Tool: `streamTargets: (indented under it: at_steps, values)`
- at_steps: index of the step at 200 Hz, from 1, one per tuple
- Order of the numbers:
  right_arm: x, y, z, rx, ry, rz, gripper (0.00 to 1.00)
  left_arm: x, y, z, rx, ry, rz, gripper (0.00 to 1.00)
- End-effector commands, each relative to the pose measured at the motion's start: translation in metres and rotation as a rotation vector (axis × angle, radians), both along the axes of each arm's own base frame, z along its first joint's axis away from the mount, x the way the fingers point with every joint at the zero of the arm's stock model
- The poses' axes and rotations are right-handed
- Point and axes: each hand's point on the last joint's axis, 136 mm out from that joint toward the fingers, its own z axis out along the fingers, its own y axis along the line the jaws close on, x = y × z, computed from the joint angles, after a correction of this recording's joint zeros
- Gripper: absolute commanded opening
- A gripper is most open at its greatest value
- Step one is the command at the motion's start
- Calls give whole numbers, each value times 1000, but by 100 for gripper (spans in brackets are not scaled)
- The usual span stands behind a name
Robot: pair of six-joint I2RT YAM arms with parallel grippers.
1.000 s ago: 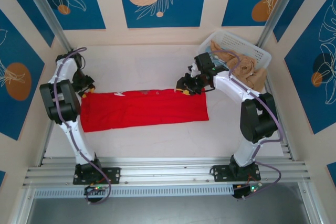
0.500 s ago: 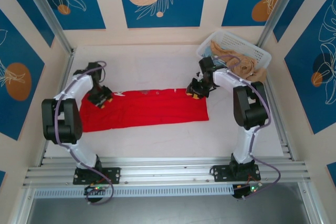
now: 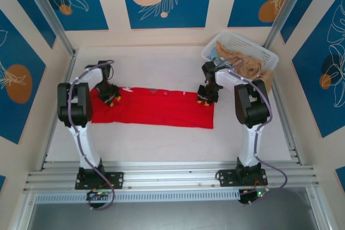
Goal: Fold and stack the t-shirts
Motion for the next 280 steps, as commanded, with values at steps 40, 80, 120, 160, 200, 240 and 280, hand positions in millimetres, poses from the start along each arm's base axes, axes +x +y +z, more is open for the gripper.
streamTargets:
  at_steps: [40,80,120,160,200,240,280]
  values:
    - [-108,-5,2,-29,202,-171,29,149,-93,-4,-204,-294,-107,39]
    - [-162,39,-1,-2,263,-68,29,180,-157,-5,-299,-336,-88,38]
    - [-180,94,6,85,302,36,30,202,-189,5,-384,-430,-55,37]
    - [-175,142,8,184,338,93,30,236,-220,17,-524,-556,-102,38]
    - [-166,146,32,185,294,132,31,270,-181,98,-375,-825,-193,48]
    - [-141,130,70,204,106,176,38,228,-166,152,-180,-792,-294,51]
    - [-79,109,76,278,-58,154,36,124,-187,108,-187,-517,-226,38]
